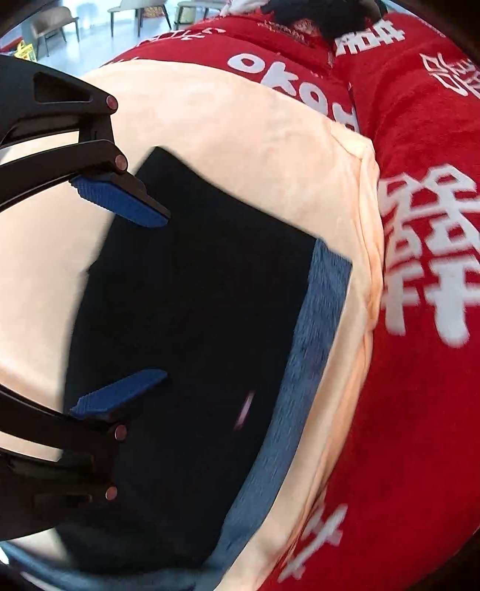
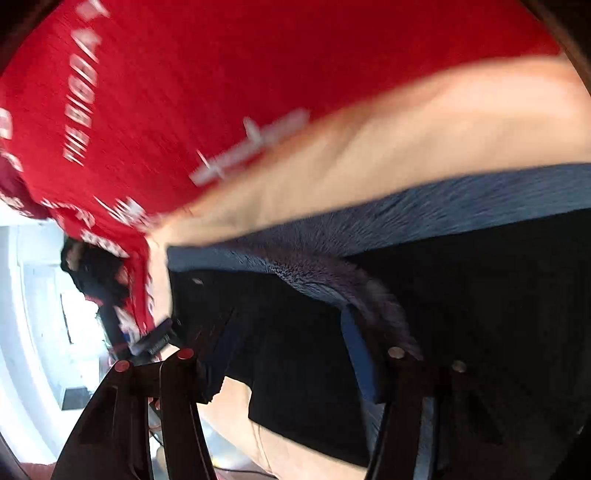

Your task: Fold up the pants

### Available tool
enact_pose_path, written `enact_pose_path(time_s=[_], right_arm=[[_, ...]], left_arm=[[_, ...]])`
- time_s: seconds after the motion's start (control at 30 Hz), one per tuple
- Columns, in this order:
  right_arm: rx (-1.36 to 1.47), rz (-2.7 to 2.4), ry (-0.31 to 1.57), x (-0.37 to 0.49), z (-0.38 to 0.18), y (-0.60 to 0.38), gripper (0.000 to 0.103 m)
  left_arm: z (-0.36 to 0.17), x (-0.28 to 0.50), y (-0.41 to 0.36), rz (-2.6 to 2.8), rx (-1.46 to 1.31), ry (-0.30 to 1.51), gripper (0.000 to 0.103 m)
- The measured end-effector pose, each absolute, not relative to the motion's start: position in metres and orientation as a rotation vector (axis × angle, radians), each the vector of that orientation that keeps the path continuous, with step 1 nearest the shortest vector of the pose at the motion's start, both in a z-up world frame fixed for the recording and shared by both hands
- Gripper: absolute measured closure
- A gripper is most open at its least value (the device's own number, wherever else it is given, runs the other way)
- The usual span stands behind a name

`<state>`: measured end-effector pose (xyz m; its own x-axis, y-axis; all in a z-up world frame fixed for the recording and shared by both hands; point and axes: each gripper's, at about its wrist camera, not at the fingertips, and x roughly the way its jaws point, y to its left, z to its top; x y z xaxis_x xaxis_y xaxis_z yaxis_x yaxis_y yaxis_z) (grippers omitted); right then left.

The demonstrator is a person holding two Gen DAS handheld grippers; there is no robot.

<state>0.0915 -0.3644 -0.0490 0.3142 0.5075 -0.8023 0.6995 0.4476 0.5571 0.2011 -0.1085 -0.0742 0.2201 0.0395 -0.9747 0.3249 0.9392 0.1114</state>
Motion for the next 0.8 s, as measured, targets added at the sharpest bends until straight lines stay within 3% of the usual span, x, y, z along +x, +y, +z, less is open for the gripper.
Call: enact_pose_path(time_s=[0.27,0.5,0.7,0.8], right_arm=[[1.244,-0.326,1.319,-0.051,0.008,-0.394,0.038],[1.376,-0.612,1.336,-0.219,0.038,-0.344,0.038],[1.428,-0.84,1.294,-0.321,0.041,-0.302,0.038],[1.511,-0.818,1.17,-0.341,0.036,-0.297,0.038]], left_arm=[[-0.06,0.087,-0.205,-0.646,0.373,1.438,0.022],[-0.081,-0.011,-0.296,-0.991,0.407,1.509,0.022],[-0.097,-0.057,-0.324,-1.029,0.468,1.505,0.022],[-0.104,-0.059,-0.327,-1.026,0.458,1.513,0.022]])
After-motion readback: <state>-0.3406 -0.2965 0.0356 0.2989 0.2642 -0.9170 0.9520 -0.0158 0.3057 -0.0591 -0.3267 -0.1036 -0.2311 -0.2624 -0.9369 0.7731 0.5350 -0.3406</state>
